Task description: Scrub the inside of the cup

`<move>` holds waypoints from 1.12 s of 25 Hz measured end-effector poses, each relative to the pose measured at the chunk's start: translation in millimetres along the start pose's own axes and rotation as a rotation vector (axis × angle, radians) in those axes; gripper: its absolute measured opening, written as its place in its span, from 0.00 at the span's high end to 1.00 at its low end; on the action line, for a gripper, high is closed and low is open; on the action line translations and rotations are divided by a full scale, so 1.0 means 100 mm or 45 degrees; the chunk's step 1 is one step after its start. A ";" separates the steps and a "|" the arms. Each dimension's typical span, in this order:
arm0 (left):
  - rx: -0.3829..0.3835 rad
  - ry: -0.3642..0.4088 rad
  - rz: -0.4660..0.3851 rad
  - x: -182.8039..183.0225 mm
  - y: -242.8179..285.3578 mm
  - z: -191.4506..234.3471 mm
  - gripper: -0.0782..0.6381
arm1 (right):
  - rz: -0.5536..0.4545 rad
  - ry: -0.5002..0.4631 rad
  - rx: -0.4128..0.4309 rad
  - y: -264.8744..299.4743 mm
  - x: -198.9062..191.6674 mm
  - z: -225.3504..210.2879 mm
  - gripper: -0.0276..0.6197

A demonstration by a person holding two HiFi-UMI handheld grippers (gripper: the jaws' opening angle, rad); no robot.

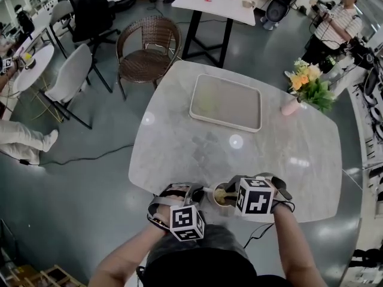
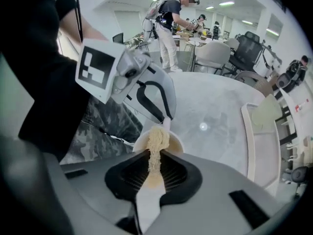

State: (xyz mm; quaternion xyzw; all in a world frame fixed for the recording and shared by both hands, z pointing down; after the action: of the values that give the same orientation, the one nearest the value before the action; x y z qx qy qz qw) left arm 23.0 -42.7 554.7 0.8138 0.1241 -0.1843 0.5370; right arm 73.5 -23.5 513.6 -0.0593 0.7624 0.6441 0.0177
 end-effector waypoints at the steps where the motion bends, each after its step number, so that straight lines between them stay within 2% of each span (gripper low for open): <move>1: 0.002 -0.008 0.002 0.00 0.01 0.01 0.79 | -0.033 0.024 0.002 -0.08 0.00 -0.01 0.86; 4: 0.010 -0.027 -0.007 0.01 0.02 0.04 0.79 | -0.135 0.101 -0.030 -0.32 -0.03 -0.08 0.86; 8: -0.025 -0.061 -0.057 0.02 -0.01 0.09 0.78 | -0.271 0.215 -0.138 -0.55 -0.07 -0.12 0.86; 13: -0.045 -0.172 -0.063 -0.11 -0.12 0.12 0.76 | -0.502 0.406 -0.253 -0.65 -0.14 0.03 0.86; 15: -0.001 -0.256 -0.060 -0.21 -0.22 0.10 0.76 | -0.607 0.484 -0.297 -0.69 -0.19 0.13 0.86; 17: 0.065 -0.388 -0.094 -0.29 -0.35 0.12 0.77 | -0.744 0.548 -0.340 -0.76 -0.22 0.23 0.86; 18: 0.100 -0.466 -0.118 -0.31 -0.42 0.15 0.82 | -0.814 0.567 -0.363 -0.80 -0.22 0.27 0.86; 19: 0.133 -0.546 -0.142 -0.33 -0.48 0.18 0.86 | -0.874 0.577 -0.387 -0.83 -0.23 0.29 0.86; 23: 0.200 -0.817 -0.236 -0.30 -0.67 0.20 0.87 | -1.000 0.572 -0.461 -0.89 -0.22 0.42 0.86; 25: 0.209 -0.873 -0.280 -0.18 -0.75 0.16 0.87 | -1.010 0.562 -0.499 -0.93 -0.27 0.46 0.86; 28: 0.213 -0.897 -0.316 0.03 -0.86 0.06 0.87 | -1.030 0.543 -0.545 -1.01 -0.34 0.57 0.86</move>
State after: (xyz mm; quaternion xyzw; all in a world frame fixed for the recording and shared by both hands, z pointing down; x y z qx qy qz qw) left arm -9.8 -14.2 480.0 0.7204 0.0139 -0.5259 0.4520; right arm 115.9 18.5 408.0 -0.4824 0.5158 0.7013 0.0971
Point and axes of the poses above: the fingertips, and each gripper's own axes: y forward along the fingers, z to its left, x out of its top, the point moved 1 cm from there along -y, backward along the fingers, and after that the axes turned 7 degrees about z, right-handed, at the moved point
